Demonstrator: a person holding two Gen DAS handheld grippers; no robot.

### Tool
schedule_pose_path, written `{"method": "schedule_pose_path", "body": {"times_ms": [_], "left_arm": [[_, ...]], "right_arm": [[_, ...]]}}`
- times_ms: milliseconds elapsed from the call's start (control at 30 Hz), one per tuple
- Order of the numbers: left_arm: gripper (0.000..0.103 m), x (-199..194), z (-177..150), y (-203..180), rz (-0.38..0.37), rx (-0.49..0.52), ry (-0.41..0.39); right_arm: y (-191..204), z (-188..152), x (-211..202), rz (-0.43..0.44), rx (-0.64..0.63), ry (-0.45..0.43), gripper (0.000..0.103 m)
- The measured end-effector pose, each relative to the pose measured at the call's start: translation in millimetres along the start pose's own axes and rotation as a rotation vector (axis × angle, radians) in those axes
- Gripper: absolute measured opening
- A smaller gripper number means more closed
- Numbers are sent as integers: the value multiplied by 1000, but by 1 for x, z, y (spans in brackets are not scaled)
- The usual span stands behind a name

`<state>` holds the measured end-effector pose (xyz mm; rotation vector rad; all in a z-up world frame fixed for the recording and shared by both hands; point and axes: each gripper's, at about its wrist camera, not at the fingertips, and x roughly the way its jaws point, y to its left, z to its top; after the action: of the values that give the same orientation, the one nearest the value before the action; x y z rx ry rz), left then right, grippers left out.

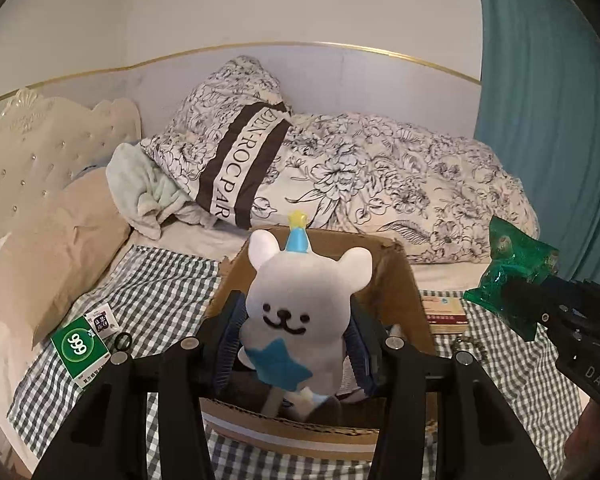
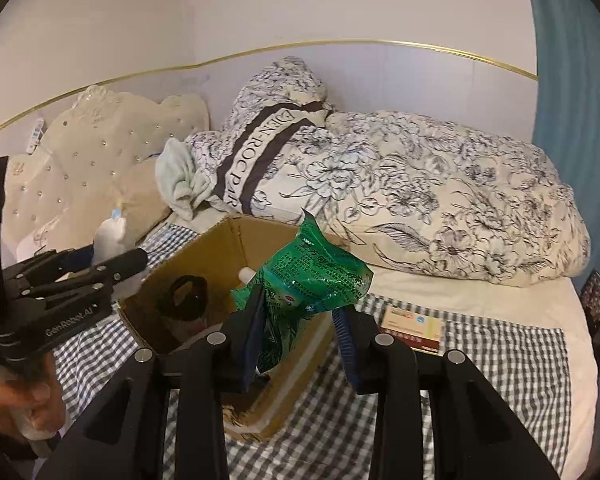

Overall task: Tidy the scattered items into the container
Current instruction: 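Carry the bear plush and green wrapper over the cardboard box, then lower the bear plush and wrapper into the box and open both grippers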

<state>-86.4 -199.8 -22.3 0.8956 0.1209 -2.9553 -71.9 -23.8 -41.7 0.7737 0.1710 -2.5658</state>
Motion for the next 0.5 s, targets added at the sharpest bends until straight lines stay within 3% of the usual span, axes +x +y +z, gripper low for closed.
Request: {"method": "schedule_pose_path", "body": {"times_ms": [267, 500], "left_arm": [[49, 24, 0, 8, 6, 19, 42], [49, 66, -11, 15, 11, 29, 136]], "right_arm": [[16, 4, 33, 51, -12, 25, 33], [37, -3, 76, 107, -55, 108, 33]]}}
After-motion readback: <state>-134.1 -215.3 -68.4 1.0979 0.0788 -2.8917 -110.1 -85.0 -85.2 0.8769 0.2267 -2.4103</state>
